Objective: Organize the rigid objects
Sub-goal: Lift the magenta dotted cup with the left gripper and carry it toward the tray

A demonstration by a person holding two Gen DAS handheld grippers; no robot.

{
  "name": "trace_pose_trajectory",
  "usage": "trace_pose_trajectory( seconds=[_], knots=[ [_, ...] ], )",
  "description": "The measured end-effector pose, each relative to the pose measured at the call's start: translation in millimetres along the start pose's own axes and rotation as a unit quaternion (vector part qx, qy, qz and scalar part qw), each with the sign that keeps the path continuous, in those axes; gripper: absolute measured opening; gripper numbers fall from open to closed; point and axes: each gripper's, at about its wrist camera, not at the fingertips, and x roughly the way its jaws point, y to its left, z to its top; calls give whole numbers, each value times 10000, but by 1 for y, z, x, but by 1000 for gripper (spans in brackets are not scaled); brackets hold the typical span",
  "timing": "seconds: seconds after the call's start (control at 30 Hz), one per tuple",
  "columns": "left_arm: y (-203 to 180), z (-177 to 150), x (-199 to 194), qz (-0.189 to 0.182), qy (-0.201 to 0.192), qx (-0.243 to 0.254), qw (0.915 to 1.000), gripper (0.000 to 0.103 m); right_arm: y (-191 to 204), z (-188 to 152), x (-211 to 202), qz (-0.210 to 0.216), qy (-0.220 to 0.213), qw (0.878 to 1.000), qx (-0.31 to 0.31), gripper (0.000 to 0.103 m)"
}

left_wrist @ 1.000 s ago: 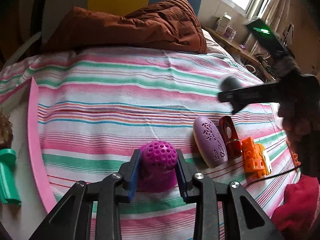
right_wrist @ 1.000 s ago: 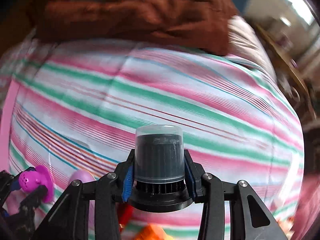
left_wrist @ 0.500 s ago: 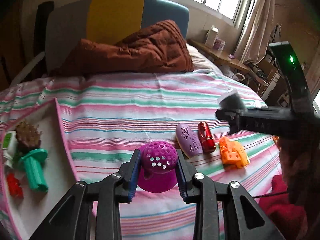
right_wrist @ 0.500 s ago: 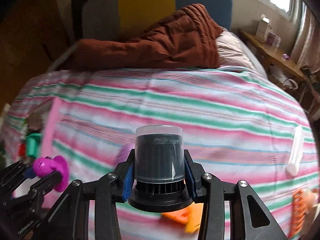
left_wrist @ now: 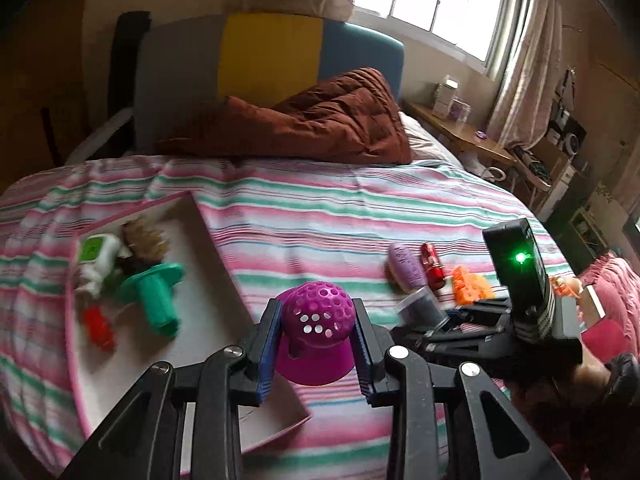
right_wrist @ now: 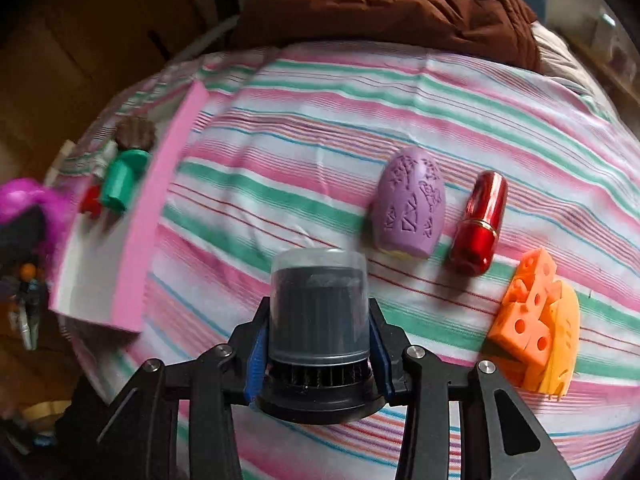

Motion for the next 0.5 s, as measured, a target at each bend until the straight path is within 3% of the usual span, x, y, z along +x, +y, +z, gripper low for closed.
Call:
trace_pose_trajectory(
  seconds=[0.23,0.5],
  knots=[
    [34,-15,-23,497,-57,-239,9985,33,-2,2,2,-93,-70,9999,-69,43],
    [54,-30,-33,705,-5,-345,9969,33,-3,4,4,-142,-67,9999,40,44]
  ],
)
